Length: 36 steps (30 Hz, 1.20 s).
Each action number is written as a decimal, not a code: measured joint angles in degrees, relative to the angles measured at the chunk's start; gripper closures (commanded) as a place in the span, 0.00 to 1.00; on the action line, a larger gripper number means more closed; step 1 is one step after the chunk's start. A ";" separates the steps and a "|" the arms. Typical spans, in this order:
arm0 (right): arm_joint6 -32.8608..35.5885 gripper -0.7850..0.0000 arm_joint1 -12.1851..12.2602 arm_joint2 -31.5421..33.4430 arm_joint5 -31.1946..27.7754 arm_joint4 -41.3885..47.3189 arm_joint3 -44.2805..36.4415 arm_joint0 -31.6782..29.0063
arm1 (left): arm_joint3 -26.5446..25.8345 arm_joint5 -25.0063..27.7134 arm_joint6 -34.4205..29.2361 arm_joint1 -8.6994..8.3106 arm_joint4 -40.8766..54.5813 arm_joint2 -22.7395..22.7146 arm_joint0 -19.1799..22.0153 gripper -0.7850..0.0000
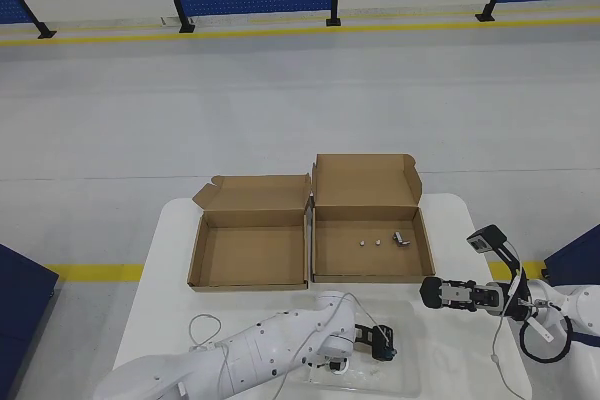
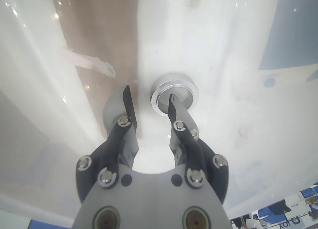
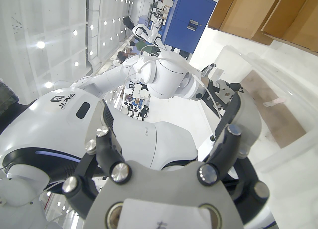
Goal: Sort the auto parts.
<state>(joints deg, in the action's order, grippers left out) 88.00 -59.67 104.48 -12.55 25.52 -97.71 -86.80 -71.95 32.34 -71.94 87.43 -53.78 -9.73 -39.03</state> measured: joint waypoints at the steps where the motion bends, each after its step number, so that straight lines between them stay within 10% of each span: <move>1: 0.00 0.00 0.00 0.00 0.00 0.00 0.00 0.00 | 0.09 0.03 0.03 0.04 -0.04 -0.01 0.00 0.79; 36: 0.00 0.00 0.00 0.00 0.00 0.00 0.00 0.00 | -0.62 -1.43 0.03 -0.47 -2.80 -2.84 -1.40 0.64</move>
<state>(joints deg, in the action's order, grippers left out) 88.00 -59.67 104.48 -12.55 25.52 -97.71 -86.80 -72.57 30.91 -71.91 86.96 -56.59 -12.57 -40.43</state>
